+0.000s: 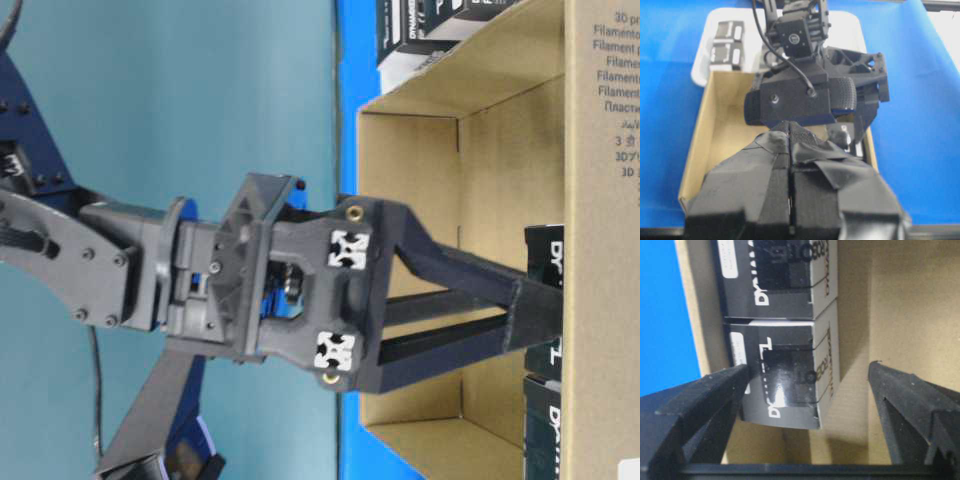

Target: Pick the box from inside the cardboard box.

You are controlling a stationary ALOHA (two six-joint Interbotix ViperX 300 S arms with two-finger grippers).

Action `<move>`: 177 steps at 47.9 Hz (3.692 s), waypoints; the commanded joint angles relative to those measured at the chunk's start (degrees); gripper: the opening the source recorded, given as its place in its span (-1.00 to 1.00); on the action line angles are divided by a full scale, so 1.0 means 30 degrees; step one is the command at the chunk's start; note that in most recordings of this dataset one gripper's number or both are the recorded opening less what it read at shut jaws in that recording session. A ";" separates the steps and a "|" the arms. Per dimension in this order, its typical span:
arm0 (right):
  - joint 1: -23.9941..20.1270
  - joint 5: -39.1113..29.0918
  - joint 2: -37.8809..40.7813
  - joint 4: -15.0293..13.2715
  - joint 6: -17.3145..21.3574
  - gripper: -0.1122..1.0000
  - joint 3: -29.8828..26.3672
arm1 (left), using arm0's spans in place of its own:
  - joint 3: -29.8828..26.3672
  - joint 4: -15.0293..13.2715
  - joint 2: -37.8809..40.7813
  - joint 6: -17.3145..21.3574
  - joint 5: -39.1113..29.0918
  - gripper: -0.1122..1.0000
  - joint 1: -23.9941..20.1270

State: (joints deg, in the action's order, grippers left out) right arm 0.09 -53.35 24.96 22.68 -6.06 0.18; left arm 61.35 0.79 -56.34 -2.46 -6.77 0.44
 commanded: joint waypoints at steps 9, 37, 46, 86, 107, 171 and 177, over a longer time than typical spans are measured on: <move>0.0264 0.0439 0.0117 0.0029 -0.0176 1.00 0.0381 | -0.0469 0.0059 0.0146 -0.0029 0.0088 -0.92 -0.0176; 0.1963 0.0146 -0.0205 -0.0527 -0.0732 1.00 0.0996 | -0.0498 0.0029 0.0088 -0.0029 0.0117 -0.92 -0.0146; 0.2725 0.0234 -0.0439 -0.0557 -0.1084 1.00 0.1582 | -0.0498 0.0059 0.0059 -0.0029 0.0088 -0.92 -0.0176; 0.4219 0.0146 -0.0293 -0.0703 -0.3018 1.00 0.0791 | -0.0498 0.0059 0.0088 -0.0029 0.0088 -0.92 -0.0234; 0.3428 -0.3105 -0.1934 -0.0527 -0.2109 1.00 -0.1582 | -0.0615 0.0029 -0.0322 -0.0029 0.0088 -0.92 -0.0264; 0.2842 -1.1982 -0.5977 -0.4365 -0.0791 0.99 -0.7998 | -0.0879 0.0059 -0.0820 -0.0615 -0.0850 -0.92 0.0059; 0.2754 -1.0459 -0.5977 -0.4336 -0.0791 0.98 -0.6855 | -0.0967 0.0059 -0.0908 -0.0615 -0.0879 -0.92 0.0117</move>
State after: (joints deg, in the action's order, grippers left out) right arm 8.79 -87.63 7.38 9.67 -8.53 -22.06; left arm 60.21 0.79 -59.15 -4.31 -9.58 0.62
